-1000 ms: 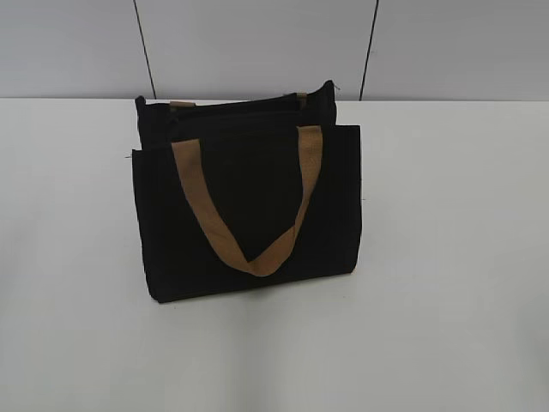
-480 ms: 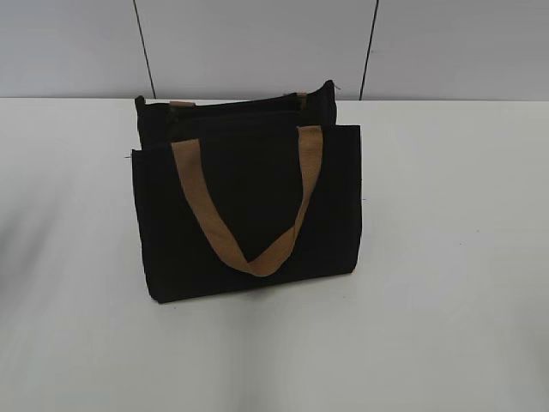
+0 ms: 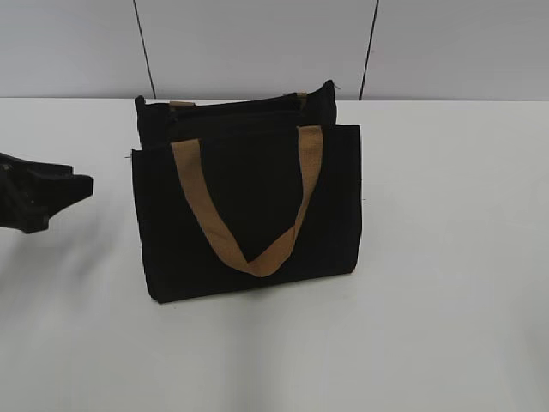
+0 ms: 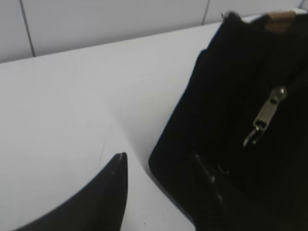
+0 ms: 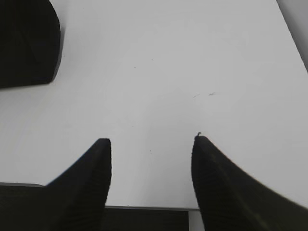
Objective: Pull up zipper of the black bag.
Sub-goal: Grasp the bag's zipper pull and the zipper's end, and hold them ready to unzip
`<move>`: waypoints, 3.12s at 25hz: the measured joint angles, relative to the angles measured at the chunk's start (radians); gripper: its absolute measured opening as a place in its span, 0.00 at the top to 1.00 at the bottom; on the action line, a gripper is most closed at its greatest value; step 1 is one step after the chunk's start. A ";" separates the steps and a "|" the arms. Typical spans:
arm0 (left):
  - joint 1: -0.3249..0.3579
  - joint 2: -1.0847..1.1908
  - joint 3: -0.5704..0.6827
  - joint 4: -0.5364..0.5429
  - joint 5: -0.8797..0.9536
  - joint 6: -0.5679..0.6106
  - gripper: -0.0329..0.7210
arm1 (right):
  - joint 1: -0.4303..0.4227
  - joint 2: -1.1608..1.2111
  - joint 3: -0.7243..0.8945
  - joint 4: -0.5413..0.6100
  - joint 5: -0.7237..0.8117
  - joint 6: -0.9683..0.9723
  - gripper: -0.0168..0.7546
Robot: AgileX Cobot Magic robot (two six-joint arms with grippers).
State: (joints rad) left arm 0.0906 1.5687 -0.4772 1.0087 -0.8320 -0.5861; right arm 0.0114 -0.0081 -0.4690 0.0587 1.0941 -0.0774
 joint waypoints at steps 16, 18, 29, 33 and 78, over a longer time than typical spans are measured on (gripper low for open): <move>-0.097 0.465 -0.258 0.247 -0.266 0.121 0.53 | 0.000 0.000 0.000 0.001 0.000 0.000 0.45; -0.108 0.494 -0.280 0.216 -0.266 0.150 0.53 | 0.000 0.000 0.000 0.001 0.000 0.000 0.45; -0.122 0.555 -0.329 0.164 -0.297 0.176 0.92 | 0.000 0.000 0.000 0.001 0.000 0.000 0.45; -0.123 0.516 -0.318 0.175 -0.273 0.177 0.92 | 0.000 0.000 0.000 0.001 0.000 0.000 0.45; -0.124 0.002 -0.292 0.421 0.089 -0.290 0.92 | 0.737 1.661 -0.977 0.081 -0.421 0.322 0.46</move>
State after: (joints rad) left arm -0.0330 1.5705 -0.7696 1.4292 -0.7433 -0.8763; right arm 0.7488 1.6534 -1.4463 0.1398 0.6730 0.2447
